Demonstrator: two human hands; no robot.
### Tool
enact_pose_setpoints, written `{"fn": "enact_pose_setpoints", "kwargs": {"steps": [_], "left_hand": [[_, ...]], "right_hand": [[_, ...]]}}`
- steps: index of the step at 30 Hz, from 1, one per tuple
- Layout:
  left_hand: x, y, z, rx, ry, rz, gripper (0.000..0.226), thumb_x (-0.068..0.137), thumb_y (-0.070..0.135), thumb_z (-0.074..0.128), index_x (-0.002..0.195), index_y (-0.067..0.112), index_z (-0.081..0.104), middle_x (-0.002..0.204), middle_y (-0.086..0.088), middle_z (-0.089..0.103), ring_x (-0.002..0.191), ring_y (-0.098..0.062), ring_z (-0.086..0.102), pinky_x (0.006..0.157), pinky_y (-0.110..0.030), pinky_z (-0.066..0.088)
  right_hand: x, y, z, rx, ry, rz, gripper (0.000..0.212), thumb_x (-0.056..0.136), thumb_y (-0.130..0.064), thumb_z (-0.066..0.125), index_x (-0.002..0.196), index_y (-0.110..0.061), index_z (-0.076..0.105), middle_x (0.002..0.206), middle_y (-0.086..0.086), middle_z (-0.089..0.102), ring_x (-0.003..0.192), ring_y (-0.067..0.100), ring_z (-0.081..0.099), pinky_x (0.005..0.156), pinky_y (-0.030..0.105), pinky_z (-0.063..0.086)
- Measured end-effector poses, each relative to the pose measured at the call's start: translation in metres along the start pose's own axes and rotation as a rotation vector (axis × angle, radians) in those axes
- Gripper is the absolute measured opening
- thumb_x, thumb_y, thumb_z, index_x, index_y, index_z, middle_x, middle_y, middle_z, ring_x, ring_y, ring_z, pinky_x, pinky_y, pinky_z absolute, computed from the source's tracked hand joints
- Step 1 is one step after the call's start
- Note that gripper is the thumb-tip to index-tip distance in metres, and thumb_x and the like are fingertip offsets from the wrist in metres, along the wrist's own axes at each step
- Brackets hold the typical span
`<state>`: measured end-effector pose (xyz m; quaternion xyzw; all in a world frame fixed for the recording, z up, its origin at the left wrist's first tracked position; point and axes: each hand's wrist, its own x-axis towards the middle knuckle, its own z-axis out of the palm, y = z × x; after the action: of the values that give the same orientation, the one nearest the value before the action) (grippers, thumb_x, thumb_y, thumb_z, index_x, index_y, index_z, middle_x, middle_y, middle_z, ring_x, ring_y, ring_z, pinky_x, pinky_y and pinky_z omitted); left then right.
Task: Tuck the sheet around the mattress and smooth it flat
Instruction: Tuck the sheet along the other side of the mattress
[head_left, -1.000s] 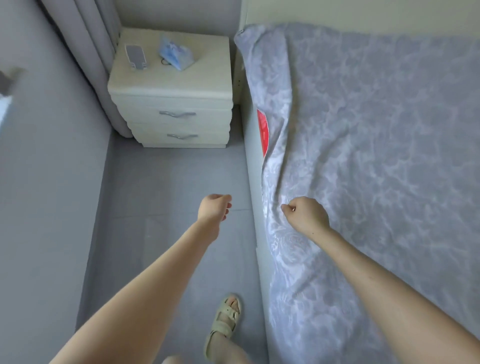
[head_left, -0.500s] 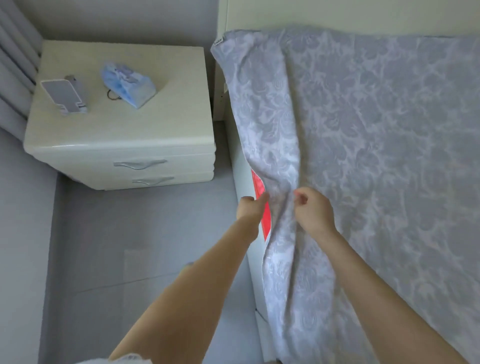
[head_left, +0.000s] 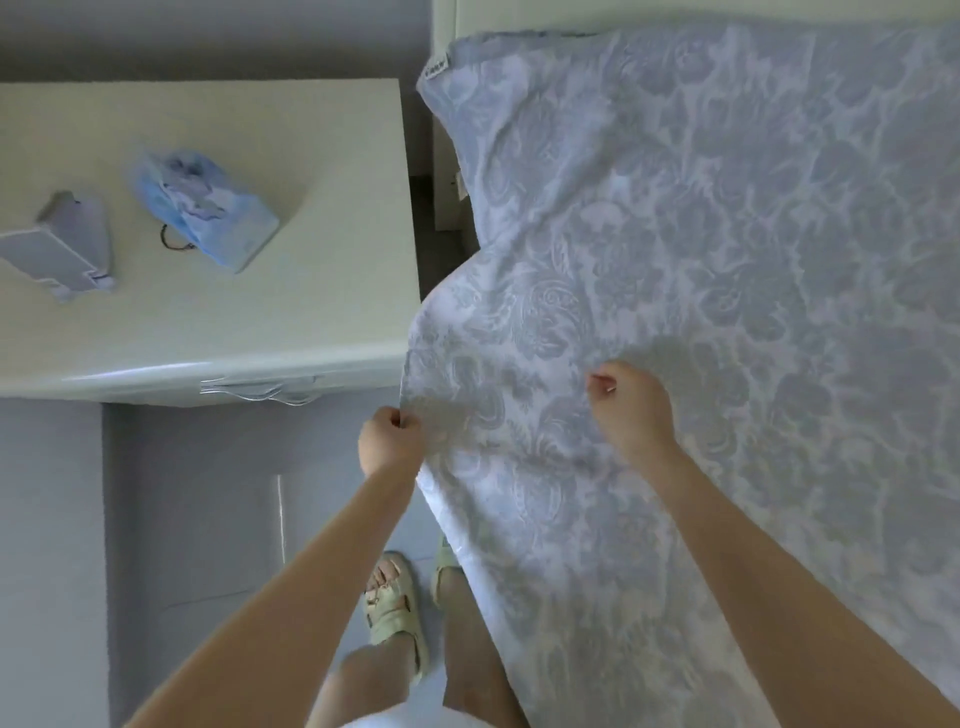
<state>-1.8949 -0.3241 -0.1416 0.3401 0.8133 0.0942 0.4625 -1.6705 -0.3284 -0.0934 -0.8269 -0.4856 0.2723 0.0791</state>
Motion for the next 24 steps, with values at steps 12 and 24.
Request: {"fn": "enact_pose_setpoints", "kwargs": {"steps": [12, 24], "left_hand": [[0.116, 0.229, 0.005, -0.243, -0.105, 0.075, 0.037, 0.092, 0.038, 0.05, 0.067, 0.011, 0.046, 0.067, -0.008, 0.041, 0.074, -0.016, 0.036, 0.063, -0.032, 0.041], [0.21, 0.278, 0.03, -0.514, -0.274, -0.058, 0.03, 0.09, 0.025, 0.061, 0.065, 0.01, 0.054, 0.06, 0.0, 0.046, 0.054, -0.013, 0.037, 0.049, -0.019, 0.031]], "right_hand": [[0.169, -0.092, -0.041, -0.124, 0.122, -0.302, 0.025, 0.096, -0.024, 0.047, 0.111, -0.007, 0.06, 0.103, 0.008, 0.066, 0.09, 0.025, 0.062, 0.071, 0.031, 0.046], [0.308, -0.152, -0.047, -0.251, 0.226, -0.165, 0.066, 0.091, -0.056, 0.044, 0.131, -0.003, 0.046, 0.122, 0.016, 0.056, 0.112, 0.033, 0.054, 0.084, 0.037, 0.045]]}}
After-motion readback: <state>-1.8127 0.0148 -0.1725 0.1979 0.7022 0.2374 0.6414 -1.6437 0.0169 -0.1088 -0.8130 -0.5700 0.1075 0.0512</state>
